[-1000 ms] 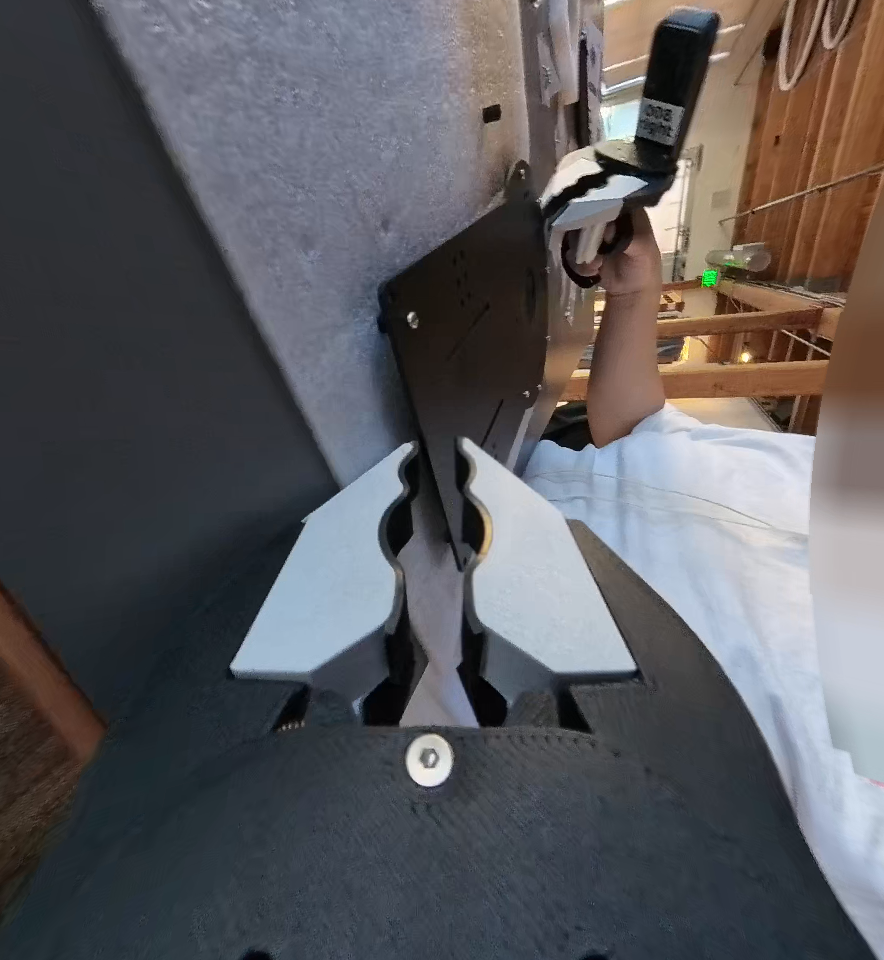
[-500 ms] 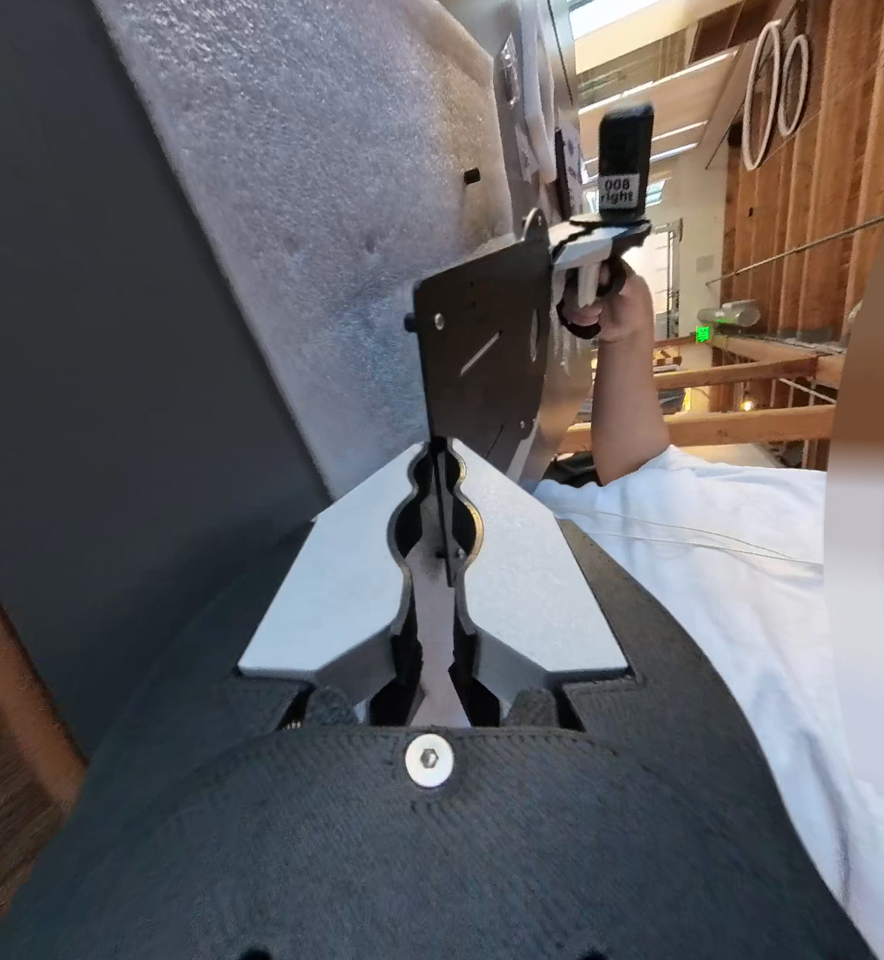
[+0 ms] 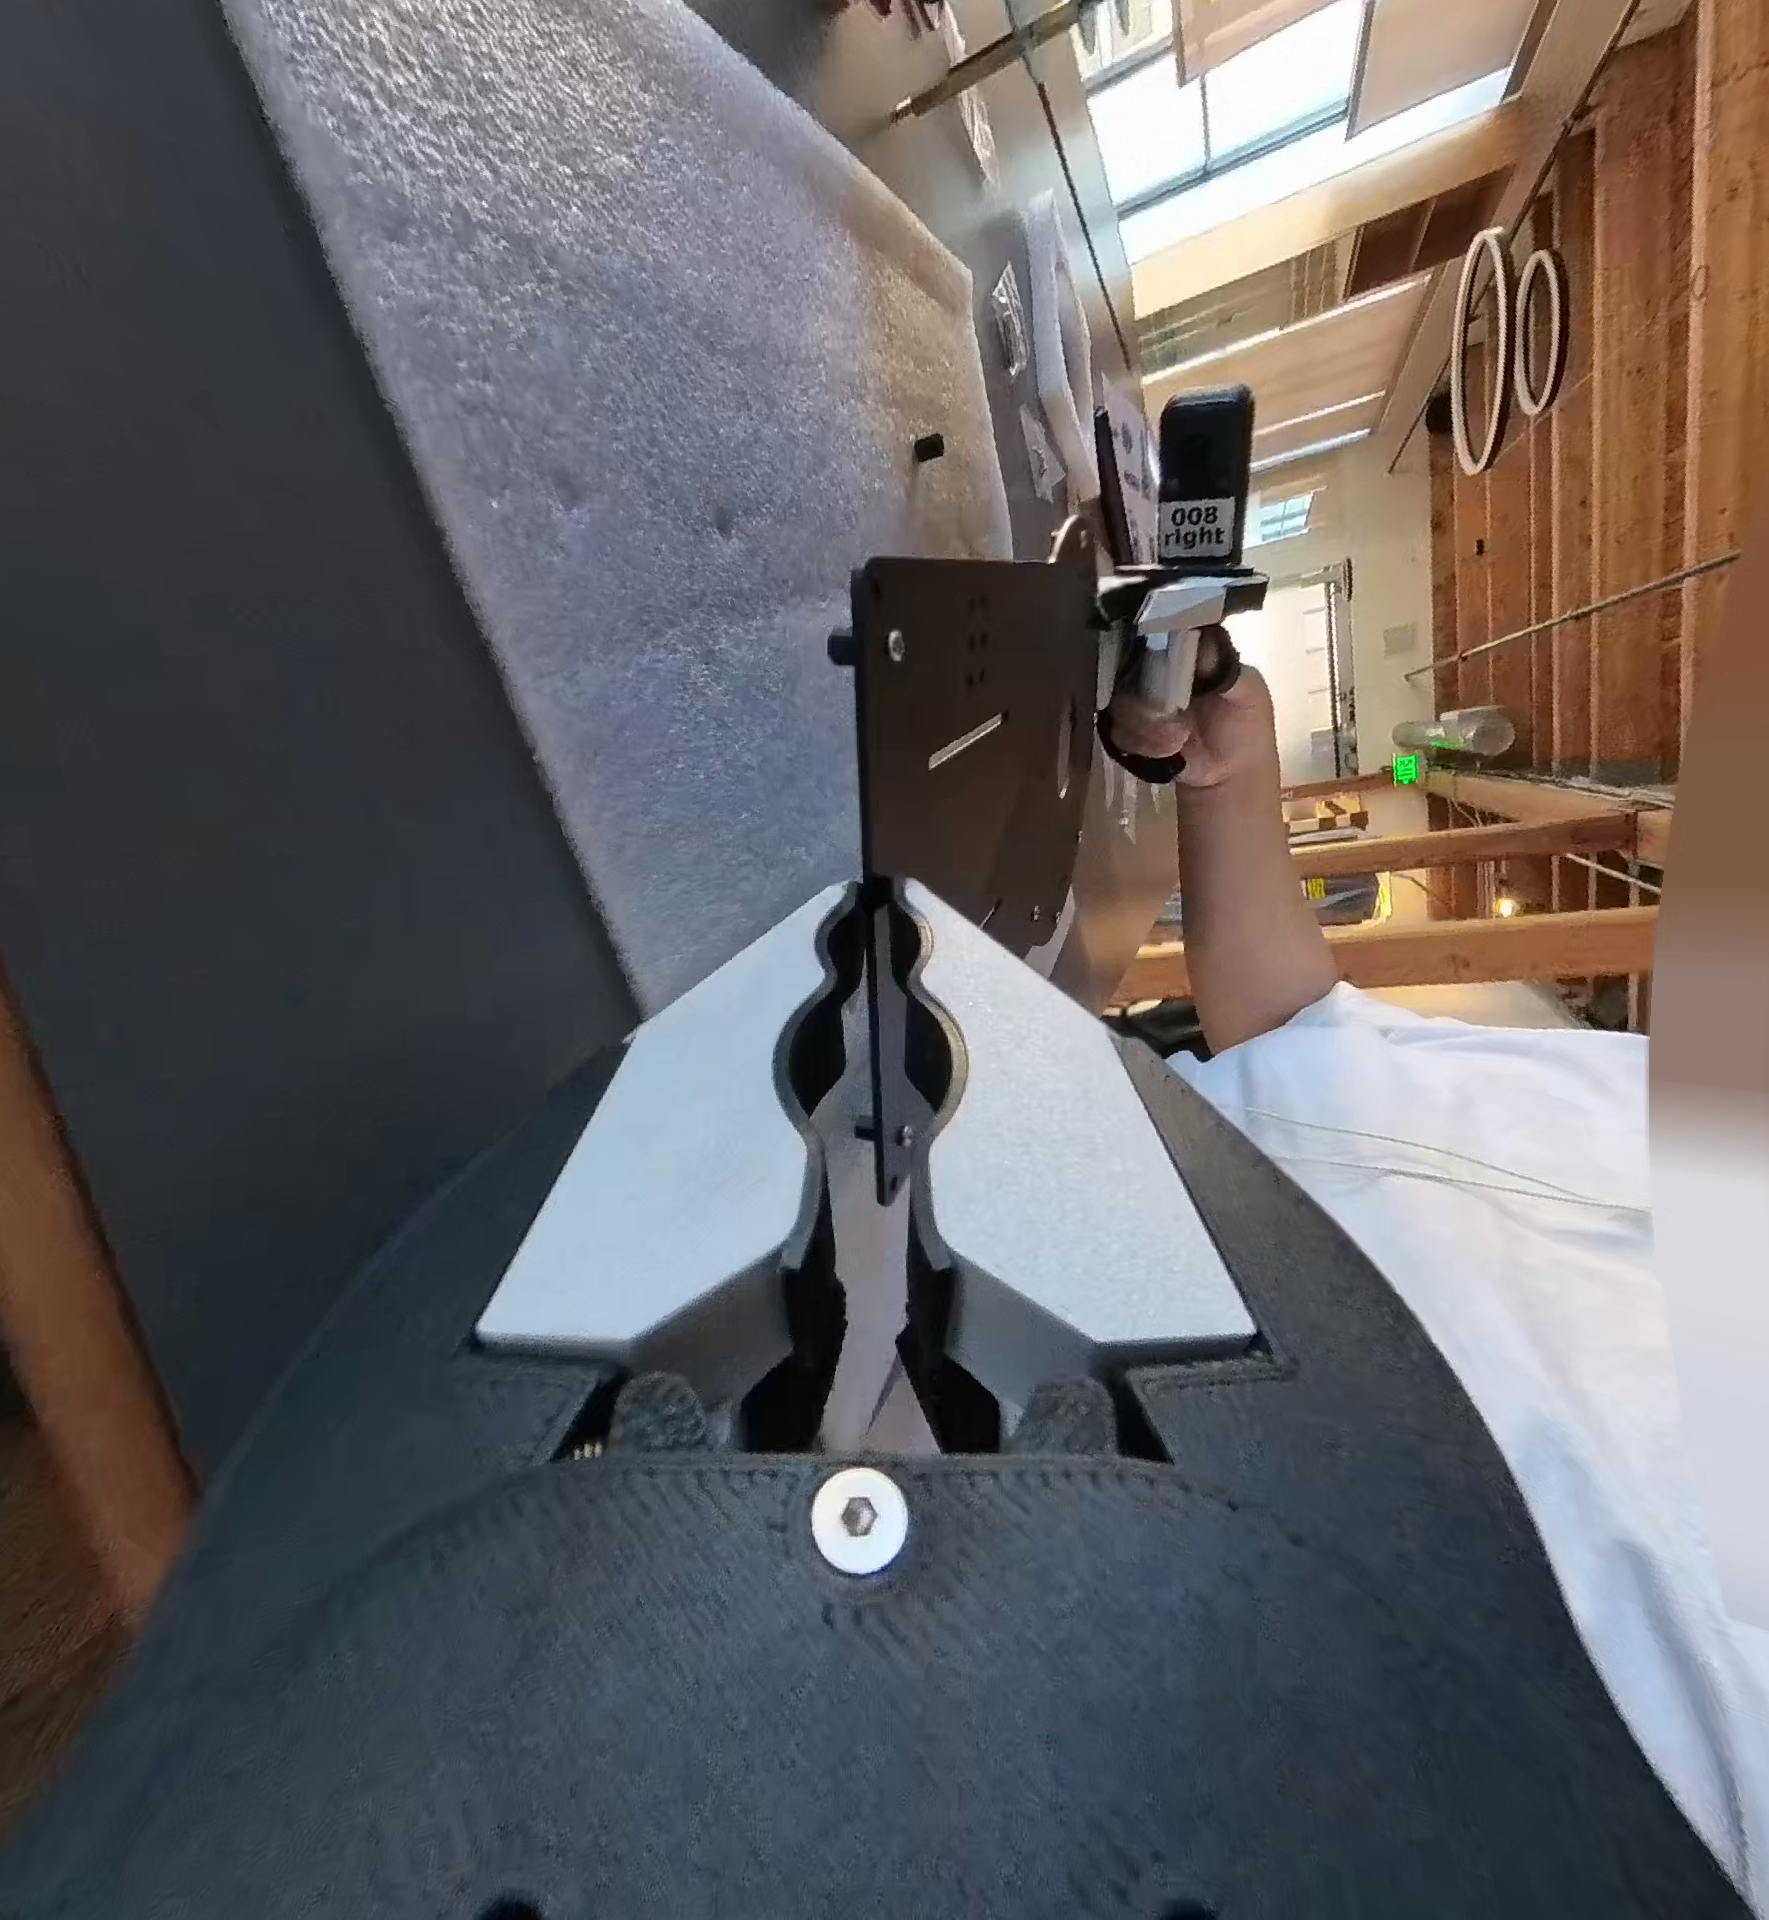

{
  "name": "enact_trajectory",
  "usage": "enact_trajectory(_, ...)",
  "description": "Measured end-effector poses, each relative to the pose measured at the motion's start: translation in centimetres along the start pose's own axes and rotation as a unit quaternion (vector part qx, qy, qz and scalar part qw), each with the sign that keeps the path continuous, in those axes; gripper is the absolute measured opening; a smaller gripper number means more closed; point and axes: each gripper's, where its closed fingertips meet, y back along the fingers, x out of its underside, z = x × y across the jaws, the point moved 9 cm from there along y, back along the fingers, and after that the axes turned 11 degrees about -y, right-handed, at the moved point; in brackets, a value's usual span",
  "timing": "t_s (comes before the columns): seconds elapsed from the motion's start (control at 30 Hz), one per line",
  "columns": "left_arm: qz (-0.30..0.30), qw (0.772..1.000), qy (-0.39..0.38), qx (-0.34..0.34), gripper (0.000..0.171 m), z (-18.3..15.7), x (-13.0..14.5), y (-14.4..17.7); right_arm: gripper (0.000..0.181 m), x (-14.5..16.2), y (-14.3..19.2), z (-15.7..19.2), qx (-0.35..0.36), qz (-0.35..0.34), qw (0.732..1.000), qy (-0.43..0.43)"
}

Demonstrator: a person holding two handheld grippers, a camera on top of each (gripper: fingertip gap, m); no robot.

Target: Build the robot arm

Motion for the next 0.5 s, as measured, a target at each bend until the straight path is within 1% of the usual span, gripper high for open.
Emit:
enact_trajectory(0.07,-0.010,1.000,-0.003,0.004,0.001,0.0,0.0,0.0,0.013,-0.1,0.0,0.1,-0.013,0.005,1.000,0.000)
enact_trajectory(0.13,-0.016,1.000,-0.014,0.012,0.001,0.0,0.0,0.1,0.004,-0.2,0.1,0.5,-0.042,0.011,0.999,0.005)
enact_trajectory(0.2,-0.031,0.998,-0.030,0.036,0.000,-0.2,-0.2,0.3,0.003,-0.2,0.2,0.7,-0.037,0.017,0.999,0.020)
enact_trajectory(0.23,-0.035,0.998,-0.035,0.049,0.000,-0.3,-0.2,0.4,0.006,-0.2,0.2,0.7,-0.026,0.019,0.999,0.033)
enact_trajectory(0.3,-0.033,0.996,-0.046,0.070,0.000,-0.4,-0.2,0.5,0.020,-0.3,0.1,0.9,-0.012,0.028,0.999,0.045)
enact_trajectory(0.33,-0.033,0.995,-0.052,0.074,0.000,-0.4,-0.2,0.5,0.024,-0.3,0.1,1.0,-0.006,0.031,0.998,0.048)
enact_trajectory(0.37,-0.032,0.995,-0.058,0.074,0.000,-0.4,-0.2,0.4,0.016,-0.4,0.1,1.0,0.005,0.033,0.998,0.057)
enact_trajectory(0.4,-0.028,0.995,-0.064,0.074,0.007,-0.4,-0.1,0.4,0.000,-0.4,0.0,1.0,0.009,0.037,0.996,0.076)
enact_trajectory(0.43,-0.023,0.995,-0.070,0.071,0.012,-0.3,-0.1,0.3,0.000,-0.4,0.0,1.4,-0.012,0.044,0.995,0.094)
enact_trajectory(0.5,-0.018,0.994,-0.074,0.079,0.016,-0.3,0.1,0.1,0.000,-0.3,-0.1,1.8,-0.008,0.043,0.991,0.127)
